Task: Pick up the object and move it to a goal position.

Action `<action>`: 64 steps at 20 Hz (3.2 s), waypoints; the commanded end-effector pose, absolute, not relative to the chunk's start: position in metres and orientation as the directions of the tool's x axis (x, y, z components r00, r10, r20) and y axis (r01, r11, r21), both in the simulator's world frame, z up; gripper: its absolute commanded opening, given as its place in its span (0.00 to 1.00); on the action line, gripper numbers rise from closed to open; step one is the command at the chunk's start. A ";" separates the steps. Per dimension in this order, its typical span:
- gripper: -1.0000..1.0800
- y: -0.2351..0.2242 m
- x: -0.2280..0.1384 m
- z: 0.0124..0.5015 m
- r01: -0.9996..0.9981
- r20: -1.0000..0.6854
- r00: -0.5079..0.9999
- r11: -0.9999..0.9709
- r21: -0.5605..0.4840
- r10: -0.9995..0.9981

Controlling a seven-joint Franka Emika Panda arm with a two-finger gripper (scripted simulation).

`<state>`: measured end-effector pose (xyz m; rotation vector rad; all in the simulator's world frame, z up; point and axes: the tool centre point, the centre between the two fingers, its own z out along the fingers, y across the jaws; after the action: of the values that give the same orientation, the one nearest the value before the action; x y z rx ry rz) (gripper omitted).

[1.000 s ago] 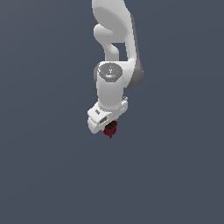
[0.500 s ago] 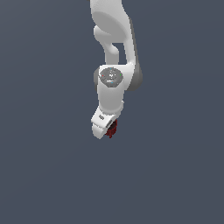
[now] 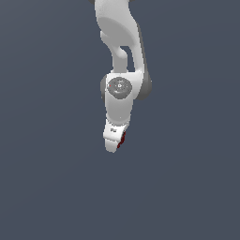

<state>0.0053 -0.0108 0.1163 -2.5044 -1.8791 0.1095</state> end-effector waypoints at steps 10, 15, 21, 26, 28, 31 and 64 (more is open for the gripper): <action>0.81 -0.010 0.006 0.106 0.997 -0.036 0.028 -0.030 -0.073 0.999; 0.81 -0.009 0.006 0.104 0.997 -0.031 -0.025 0.022 -0.077 0.999; 0.81 -0.009 0.006 0.103 0.996 -0.030 -0.038 0.035 -0.079 0.999; 0.81 -0.010 0.005 0.093 0.996 -0.030 -0.039 0.037 -0.079 0.999; 0.81 -0.010 0.004 0.083 0.996 -0.030 -0.041 0.038 -0.079 0.999; 0.81 -0.010 0.003 0.075 0.996 -0.029 -0.042 0.040 -0.079 0.999; 0.00 0.088 0.092 0.216 0.947 -0.044 0.013 0.002 0.322 0.999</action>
<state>0.0831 0.0754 0.1954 -2.3742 -2.3741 -0.2735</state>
